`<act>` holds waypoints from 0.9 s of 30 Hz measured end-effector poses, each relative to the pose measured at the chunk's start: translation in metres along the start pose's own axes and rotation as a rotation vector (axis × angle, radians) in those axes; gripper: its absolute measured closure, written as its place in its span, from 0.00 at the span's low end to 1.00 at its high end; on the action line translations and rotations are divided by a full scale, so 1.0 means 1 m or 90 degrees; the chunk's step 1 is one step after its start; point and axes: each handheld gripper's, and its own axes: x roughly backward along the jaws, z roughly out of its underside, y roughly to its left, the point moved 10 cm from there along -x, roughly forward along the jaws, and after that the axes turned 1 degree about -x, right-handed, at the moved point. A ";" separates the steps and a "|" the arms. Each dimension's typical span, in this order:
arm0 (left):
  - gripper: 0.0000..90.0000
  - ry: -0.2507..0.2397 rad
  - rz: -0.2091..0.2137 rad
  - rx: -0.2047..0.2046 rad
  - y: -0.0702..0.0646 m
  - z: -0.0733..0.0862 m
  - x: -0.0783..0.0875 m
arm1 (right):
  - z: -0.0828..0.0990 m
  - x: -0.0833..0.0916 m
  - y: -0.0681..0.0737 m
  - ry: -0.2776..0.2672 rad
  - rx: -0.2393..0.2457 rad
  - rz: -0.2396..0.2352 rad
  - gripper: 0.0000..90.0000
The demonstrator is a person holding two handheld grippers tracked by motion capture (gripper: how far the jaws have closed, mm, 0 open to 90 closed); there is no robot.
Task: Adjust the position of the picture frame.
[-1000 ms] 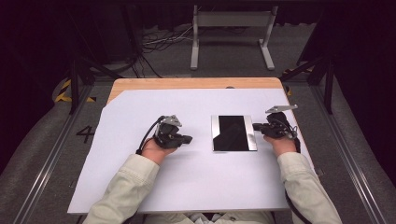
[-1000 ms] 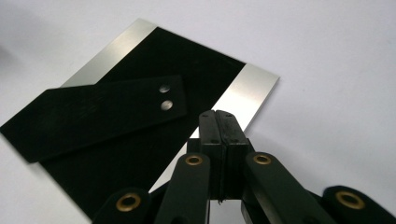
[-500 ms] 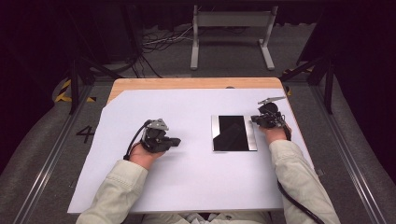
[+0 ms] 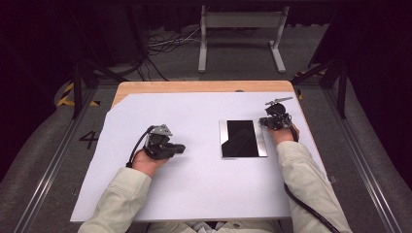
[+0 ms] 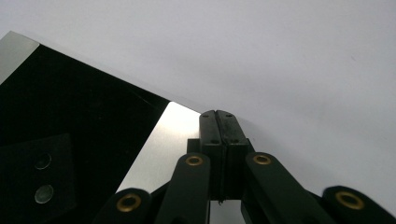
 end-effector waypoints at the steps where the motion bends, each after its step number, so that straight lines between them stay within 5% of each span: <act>1: 0.94 0.000 0.001 0.000 0.000 0.000 0.000 | -0.001 -0.001 0.001 0.002 0.011 0.007 1.00; 3: 0.94 0.001 0.002 -0.001 0.001 0.000 0.000 | -0.003 -0.003 0.004 0.008 0.037 0.017 1.00; 13: 0.94 -0.001 0.003 0.002 0.002 0.001 0.001 | -0.016 -0.016 0.039 0.014 0.086 -0.038 1.00; 27: 0.94 -0.002 0.003 0.005 0.004 0.000 0.002 | -0.024 -0.026 0.119 0.025 0.189 -0.136 1.00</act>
